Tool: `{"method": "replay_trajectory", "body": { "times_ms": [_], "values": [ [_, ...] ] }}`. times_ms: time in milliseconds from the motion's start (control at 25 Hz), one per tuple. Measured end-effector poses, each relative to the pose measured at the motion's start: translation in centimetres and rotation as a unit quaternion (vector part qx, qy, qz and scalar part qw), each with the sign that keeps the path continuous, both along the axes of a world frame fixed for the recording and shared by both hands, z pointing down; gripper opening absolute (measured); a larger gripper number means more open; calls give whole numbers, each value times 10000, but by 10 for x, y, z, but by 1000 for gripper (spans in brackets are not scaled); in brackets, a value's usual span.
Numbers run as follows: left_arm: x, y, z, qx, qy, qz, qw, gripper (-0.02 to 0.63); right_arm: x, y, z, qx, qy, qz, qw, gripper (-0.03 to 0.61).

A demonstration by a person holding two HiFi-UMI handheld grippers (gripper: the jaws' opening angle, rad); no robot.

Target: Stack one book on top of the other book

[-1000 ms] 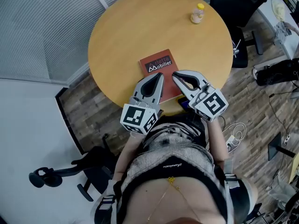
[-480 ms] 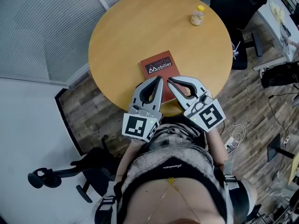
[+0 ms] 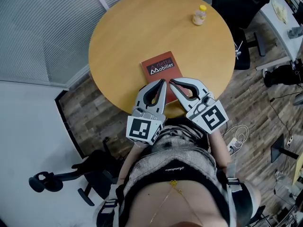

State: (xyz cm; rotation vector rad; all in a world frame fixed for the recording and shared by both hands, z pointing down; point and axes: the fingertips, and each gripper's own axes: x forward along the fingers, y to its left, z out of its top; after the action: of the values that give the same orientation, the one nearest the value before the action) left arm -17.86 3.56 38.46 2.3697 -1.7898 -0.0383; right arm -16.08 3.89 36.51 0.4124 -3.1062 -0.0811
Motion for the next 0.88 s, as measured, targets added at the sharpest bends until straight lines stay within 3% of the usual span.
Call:
{"method": "replay_trajectory", "body": {
  "times_ms": [880],
  "values": [
    [1,2,10,-181,31,23,9998,21,4,-3,3,-38,89,75,9999,28]
  ]
}}
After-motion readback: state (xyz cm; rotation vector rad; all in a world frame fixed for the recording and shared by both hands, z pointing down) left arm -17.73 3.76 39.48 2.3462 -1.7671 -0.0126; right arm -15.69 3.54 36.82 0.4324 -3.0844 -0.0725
